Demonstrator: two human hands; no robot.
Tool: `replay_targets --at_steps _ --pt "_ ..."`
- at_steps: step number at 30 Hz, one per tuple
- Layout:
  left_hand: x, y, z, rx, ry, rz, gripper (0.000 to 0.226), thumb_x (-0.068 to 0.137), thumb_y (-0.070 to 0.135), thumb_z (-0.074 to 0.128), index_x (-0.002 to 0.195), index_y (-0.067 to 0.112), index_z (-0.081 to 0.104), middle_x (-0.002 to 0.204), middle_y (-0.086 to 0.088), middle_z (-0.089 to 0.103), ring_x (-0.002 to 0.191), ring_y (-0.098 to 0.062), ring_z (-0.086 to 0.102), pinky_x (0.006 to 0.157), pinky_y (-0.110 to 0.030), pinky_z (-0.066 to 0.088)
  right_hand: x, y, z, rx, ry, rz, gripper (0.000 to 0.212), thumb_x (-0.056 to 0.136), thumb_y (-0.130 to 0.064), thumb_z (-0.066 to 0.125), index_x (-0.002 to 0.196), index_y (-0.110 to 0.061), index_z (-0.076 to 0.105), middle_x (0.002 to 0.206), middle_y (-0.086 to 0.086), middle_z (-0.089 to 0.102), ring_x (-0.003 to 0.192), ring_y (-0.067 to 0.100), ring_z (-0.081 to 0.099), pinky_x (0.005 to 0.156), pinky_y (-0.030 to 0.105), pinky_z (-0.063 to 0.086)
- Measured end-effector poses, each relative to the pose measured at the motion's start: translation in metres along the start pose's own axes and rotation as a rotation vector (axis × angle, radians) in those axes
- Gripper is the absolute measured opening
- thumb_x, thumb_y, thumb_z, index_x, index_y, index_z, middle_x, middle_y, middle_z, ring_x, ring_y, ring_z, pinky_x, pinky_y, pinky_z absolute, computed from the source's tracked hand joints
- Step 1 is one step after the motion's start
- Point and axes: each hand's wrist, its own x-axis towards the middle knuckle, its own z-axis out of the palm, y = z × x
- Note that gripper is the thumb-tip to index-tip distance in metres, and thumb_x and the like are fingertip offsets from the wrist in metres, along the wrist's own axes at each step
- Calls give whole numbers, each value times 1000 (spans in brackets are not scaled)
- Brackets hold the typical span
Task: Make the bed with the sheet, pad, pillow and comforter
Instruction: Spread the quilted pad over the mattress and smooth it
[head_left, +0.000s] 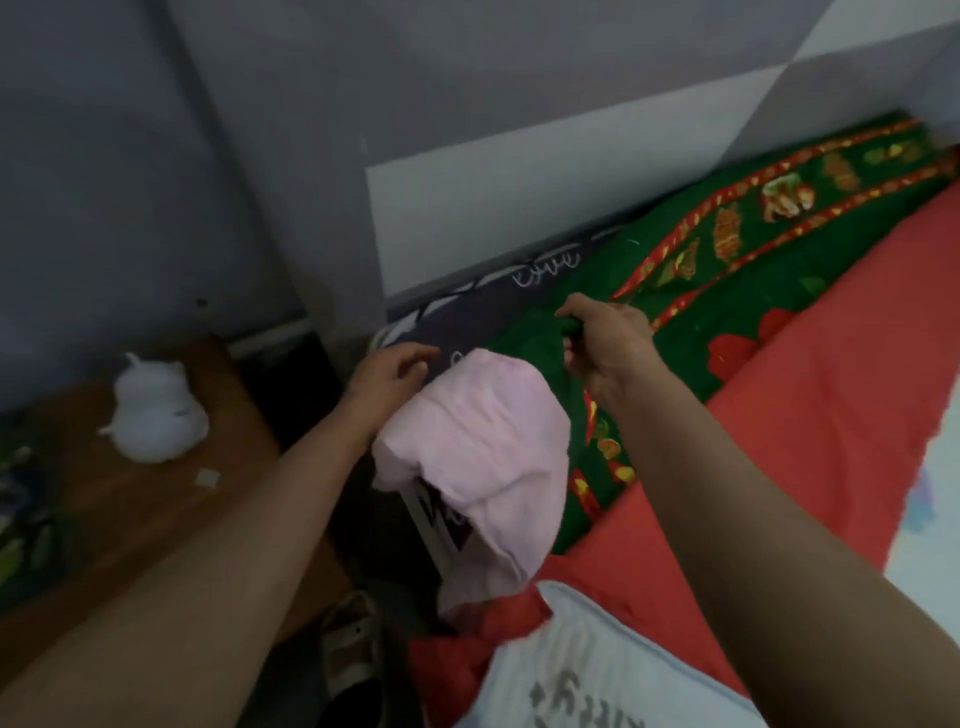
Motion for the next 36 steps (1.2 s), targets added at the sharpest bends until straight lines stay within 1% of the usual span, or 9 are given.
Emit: replay_targets --at_steps 5,11,15,20,23,25,30,33,36 --pt "27 -18 -59 -211 39 -113 28 95 -1 46 118 1 61 106 -5 61 83 -2 60 83 -18 48 45 3 96 -72 71 51 19 84 -4 61 89 -7 43 69 12 52 28 11 42 36 16 40" --pt "41 -52 -85 -283 180 -262 23 99 17 44 103 16 67 104 -4 67 96 -18 61 86 -28 47 78 22 130 -140 55 133 24 87 -11 66 94 -5 44 77 12 57 41 15 53 39 21 48" --pt "43 -57 -89 -356 357 -324 30 101 22 40 85 22 65 99 -7 65 79 -11 58 66 -15 44 84 25 127 -225 -79 116 16 94 -17 56 101 -6 46 79 15 56 53 24 60 51 36 59" --pt "21 -23 -82 -257 626 -353 38 104 29 29 129 7 48 137 -15 48 119 -14 42 74 -6 21 107 26 85 -827 -58 -459 25 79 1 55 101 -11 54 98 9 58 81 22 57 72 33 47" --pt "1 7 -68 -191 697 -349 10 103 22 33 106 15 39 126 -20 51 95 -13 30 69 -3 14 119 16 73 -1229 -40 -779 61 67 3 56 126 -10 47 127 13 44 115 32 43 93 39 36" --pt "0 3 -49 -194 693 -379 16 99 27 45 105 13 41 97 0 51 75 -8 31 63 5 16 125 7 72 -1379 -114 -863 74 66 0 56 136 -18 39 139 7 37 127 31 33 102 44 28" --pt "4 -38 -18 -198 614 -335 76 67 35 83 129 12 45 131 0 45 117 -16 49 96 -33 47 143 1 74 -1688 -333 -912 81 70 -12 64 144 -23 30 141 4 38 132 29 30 107 47 22" --pt "5 -48 -10 -119 629 -304 101 64 42 83 146 11 32 153 -1 19 137 -20 31 112 -42 34 152 0 75 -1802 -335 -995 84 68 -14 67 143 -24 31 139 4 39 127 30 34 103 46 26" --pt "-3 -42 -12 106 756 -126 81 66 39 83 134 9 51 155 8 13 145 -28 15 118 -45 17 158 -7 75 -1924 -359 -1046 91 66 -16 71 144 -28 28 141 3 37 126 30 34 99 45 27"
